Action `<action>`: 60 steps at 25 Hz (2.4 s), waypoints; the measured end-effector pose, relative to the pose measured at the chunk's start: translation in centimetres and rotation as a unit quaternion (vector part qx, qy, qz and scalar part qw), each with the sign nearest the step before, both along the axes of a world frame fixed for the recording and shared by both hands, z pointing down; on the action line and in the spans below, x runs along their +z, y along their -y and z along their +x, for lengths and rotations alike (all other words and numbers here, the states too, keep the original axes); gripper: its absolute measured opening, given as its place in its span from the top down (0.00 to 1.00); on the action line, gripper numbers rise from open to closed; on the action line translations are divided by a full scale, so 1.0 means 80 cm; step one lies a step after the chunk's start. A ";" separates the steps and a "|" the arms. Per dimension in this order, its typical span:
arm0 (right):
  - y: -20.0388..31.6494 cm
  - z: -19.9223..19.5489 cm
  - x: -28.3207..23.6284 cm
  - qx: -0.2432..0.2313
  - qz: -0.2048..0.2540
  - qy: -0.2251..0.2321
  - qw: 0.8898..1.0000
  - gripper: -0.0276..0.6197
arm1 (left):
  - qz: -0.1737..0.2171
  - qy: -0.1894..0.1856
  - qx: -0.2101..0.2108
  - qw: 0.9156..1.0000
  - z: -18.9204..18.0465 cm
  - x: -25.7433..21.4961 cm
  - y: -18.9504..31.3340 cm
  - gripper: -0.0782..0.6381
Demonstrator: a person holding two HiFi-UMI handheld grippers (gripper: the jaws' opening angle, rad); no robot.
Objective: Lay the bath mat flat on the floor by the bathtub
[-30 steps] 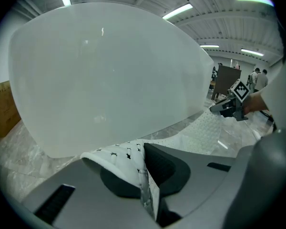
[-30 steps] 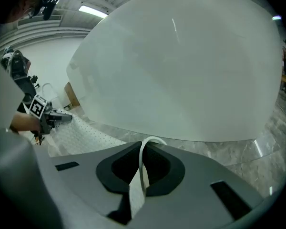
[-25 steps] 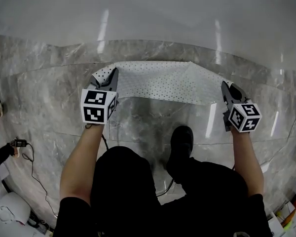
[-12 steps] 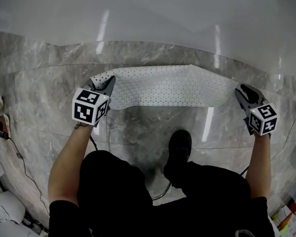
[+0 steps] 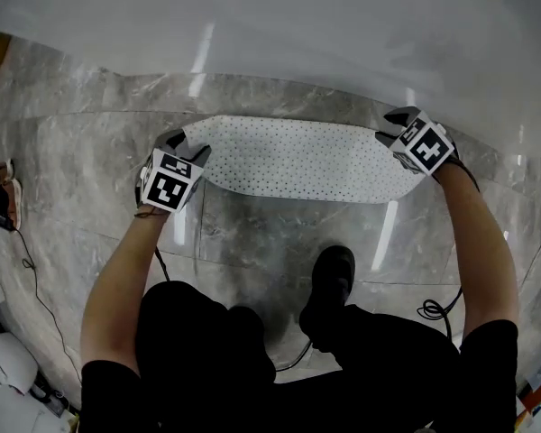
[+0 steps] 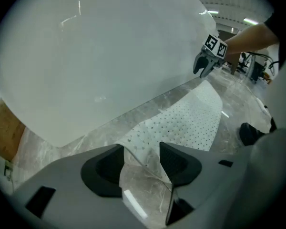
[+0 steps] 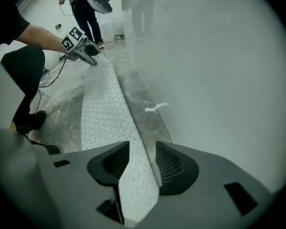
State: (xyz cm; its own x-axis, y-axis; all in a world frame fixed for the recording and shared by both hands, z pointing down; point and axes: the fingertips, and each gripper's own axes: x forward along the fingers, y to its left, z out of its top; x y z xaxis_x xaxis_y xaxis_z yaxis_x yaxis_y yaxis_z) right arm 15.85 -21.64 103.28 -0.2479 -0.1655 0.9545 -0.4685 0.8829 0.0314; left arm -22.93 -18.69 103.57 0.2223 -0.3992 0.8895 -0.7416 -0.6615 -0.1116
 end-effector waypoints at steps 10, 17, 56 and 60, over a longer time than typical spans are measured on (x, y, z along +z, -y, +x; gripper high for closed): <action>-0.018 -0.035 0.117 -0.066 -0.085 -0.014 0.994 0.50 | -0.026 0.020 0.071 0.997 0.047 0.000 0.000 0.54; -0.044 -0.038 0.099 -0.064 -0.060 -0.001 0.996 0.71 | -0.062 -0.020 0.171 0.983 0.170 0.038 0.002 0.53; -0.197 -0.086 0.102 -0.126 -0.155 0.032 0.979 0.53 | -0.182 0.033 0.472 0.862 0.254 0.094 -0.213 0.68; -0.202 -0.093 0.084 -0.159 -0.122 0.037 0.979 0.61 | -0.176 -0.027 0.427 0.887 0.254 0.069 -0.182 0.61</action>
State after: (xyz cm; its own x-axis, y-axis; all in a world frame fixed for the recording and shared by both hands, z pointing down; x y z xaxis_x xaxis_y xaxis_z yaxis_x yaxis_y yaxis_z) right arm 8.43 -5.47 109.99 -0.3200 0.1619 0.9335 -0.1612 0.9616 -0.2220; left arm -2.61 -4.11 109.08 0.3551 0.2350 0.9048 0.0483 -0.9712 0.2333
